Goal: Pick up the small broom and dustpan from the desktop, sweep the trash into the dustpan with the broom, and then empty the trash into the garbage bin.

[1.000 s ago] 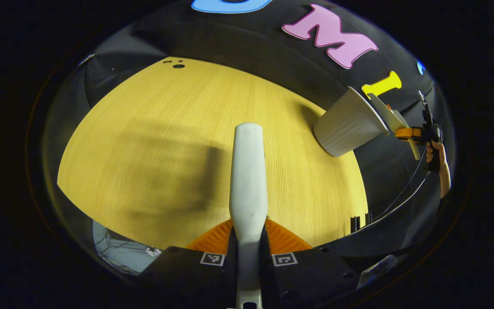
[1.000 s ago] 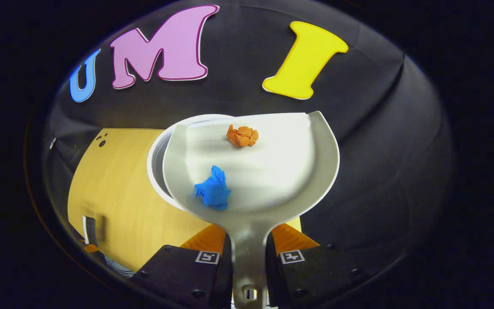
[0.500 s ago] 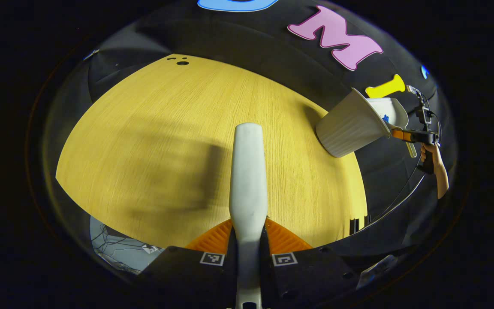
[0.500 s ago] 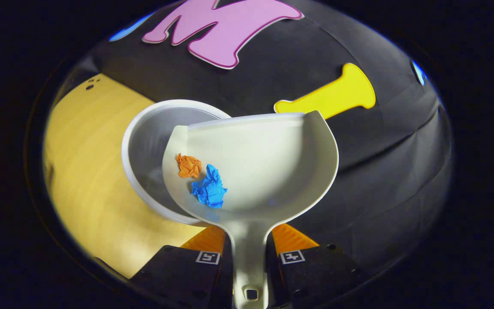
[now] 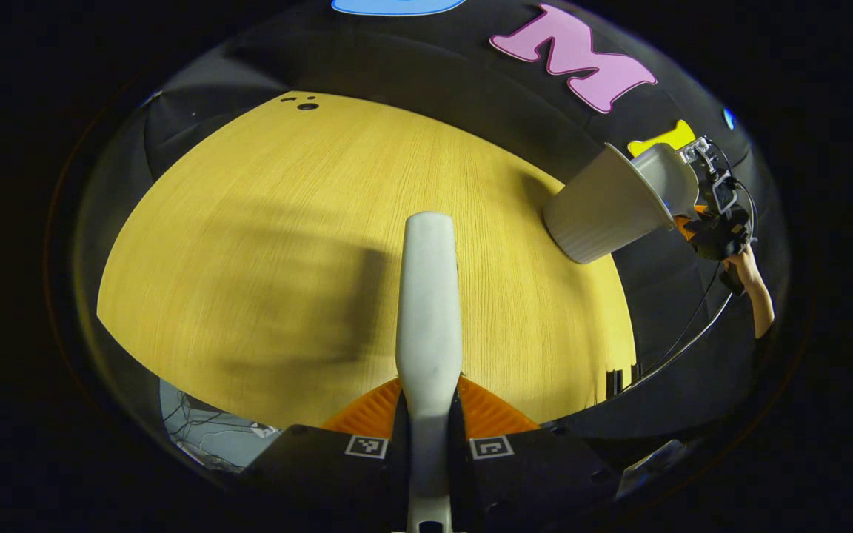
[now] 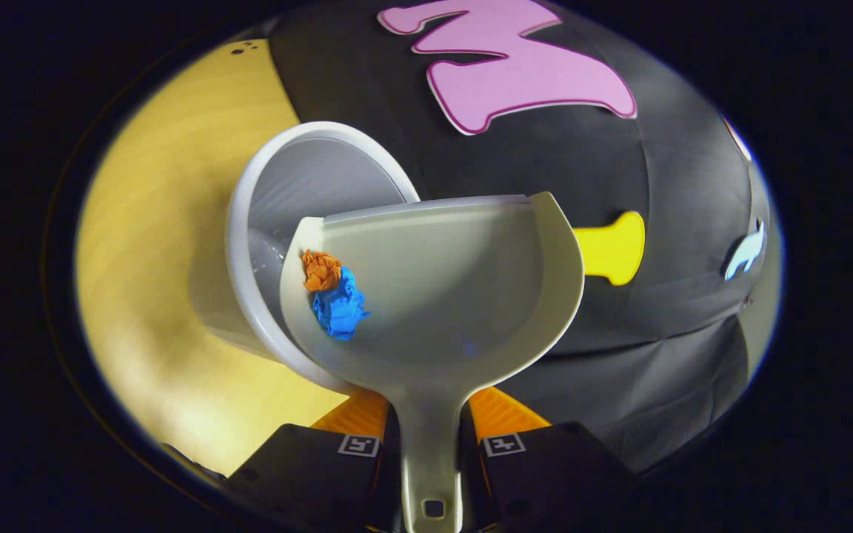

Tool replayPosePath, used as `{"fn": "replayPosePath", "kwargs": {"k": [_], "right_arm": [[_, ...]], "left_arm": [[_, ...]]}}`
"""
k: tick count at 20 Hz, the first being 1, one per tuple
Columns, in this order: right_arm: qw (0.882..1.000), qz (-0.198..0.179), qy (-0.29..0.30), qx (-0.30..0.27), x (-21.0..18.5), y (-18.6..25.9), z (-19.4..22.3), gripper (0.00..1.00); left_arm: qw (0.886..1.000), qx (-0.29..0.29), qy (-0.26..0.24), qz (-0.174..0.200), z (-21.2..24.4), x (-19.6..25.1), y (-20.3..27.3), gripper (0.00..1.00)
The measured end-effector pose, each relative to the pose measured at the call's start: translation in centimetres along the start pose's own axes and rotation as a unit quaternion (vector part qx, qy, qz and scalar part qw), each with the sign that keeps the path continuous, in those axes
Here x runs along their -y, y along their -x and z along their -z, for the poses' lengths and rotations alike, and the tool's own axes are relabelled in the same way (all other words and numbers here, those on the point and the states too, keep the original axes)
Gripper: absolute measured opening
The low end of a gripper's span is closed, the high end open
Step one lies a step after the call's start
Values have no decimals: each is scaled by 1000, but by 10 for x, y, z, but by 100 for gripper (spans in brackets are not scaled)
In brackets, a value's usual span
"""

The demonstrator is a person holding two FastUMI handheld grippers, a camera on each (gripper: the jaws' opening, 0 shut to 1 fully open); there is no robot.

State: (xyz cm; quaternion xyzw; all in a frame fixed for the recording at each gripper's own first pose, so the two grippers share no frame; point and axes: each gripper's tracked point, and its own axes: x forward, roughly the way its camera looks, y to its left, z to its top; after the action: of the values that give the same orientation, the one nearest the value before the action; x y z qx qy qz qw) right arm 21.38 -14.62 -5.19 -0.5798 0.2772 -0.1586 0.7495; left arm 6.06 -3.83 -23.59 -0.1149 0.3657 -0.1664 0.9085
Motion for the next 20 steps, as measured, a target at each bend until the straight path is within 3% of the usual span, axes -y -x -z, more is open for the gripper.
{"fn": "replayPosePath", "kwargs": {"k": [4, 6, 9, 11, 14, 15, 20], "right_arm": [[995, 38, 81, 34, 17, 20, -6, 31], [992, 50, 108, 39, 16, 16, -3, 40], [985, 70, 152, 48, 17, 18, -6, 36], [989, 62, 129, 48, 15, 15, -6, 35], [998, 22, 51, 22, 14, 11, 6, 32], [1000, 10, 22, 11, 14, 7, 6, 39], [993, -51, -106, -30, 14, 3, 17, 36]], "left_arm": [[999, -7, 27, 23, 0, 10, -2, 25], [999, -3, 40, 31, -2, 13, -4, 26], [999, -7, 24, 26, 0, 13, -9, 26], [1000, -8, 13, 26, -3, 17, -12, 26], [1000, 0, 14, 26, -9, 18, -13, 26], [1000, 3, 13, 25, -12, 19, -15, 26], [1000, 8, -8, 16, -27, 15, -14, 26]]}}
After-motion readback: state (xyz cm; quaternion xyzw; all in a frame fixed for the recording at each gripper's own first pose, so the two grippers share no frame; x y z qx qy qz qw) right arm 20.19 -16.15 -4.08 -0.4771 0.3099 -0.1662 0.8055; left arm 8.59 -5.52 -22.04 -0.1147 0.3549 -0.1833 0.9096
